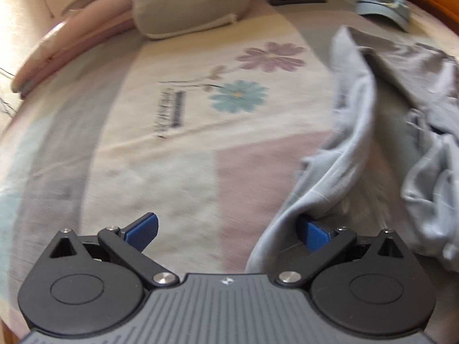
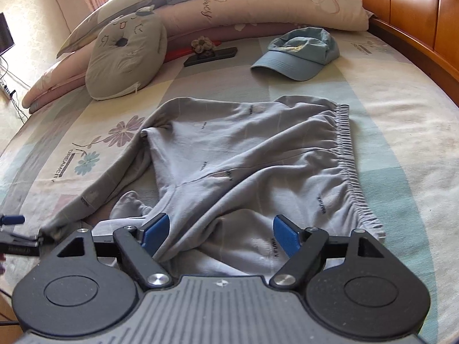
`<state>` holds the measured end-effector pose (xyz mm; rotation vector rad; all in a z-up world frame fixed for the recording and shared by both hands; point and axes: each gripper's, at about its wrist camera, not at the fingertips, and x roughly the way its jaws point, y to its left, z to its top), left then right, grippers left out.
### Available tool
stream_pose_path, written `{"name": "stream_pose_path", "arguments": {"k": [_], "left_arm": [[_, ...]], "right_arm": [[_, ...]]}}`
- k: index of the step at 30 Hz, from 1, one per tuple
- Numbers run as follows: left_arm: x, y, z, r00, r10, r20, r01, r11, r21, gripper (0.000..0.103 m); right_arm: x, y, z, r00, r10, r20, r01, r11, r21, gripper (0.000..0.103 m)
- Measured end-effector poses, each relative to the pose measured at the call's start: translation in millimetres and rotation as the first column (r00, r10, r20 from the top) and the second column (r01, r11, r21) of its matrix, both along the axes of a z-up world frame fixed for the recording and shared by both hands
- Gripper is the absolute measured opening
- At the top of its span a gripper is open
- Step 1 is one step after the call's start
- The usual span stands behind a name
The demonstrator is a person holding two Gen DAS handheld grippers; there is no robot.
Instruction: Fold clothes
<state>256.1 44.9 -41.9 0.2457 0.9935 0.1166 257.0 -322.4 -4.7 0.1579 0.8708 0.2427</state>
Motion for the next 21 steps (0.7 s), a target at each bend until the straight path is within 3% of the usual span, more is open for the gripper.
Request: {"name": "stream_pose_path", "arguments": {"k": [6,9,11,16,21], "left_arm": [[33,38,2,0.998,0.049,0.033,-0.052,0.995,0.083,0.101],[36,42,15,0.998,0.03,0.051,-0.031,0.999,0.018,0.101],[27,26,18,0.998,-0.043,0.037,0.044,0.999,-0.029,0.101],[3,-21,25,0.972,-0.235,0.008,0.233,0.961,-0.15,0.102],[-16,-53,15,0.969,-0.247,-0.012,0.244,0.96,-0.135,0.102]], "right_arm": [[-4,11,3,1.0,-0.009,0.001,0.009,1.0,-0.017,0.083],[-8,18,6,1.0,-0.016,0.003,0.016,1.0,-0.026,0.083],[-13,23,9,1.0,-0.02,0.008,0.02,0.999,-0.03,0.084],[-17,31,9,1.0,-0.027,0.004,0.027,0.999,-0.021,0.087],[-11,31,6,1.0,0.0,-0.005,0.0,1.0,-0.014,0.088]]}}
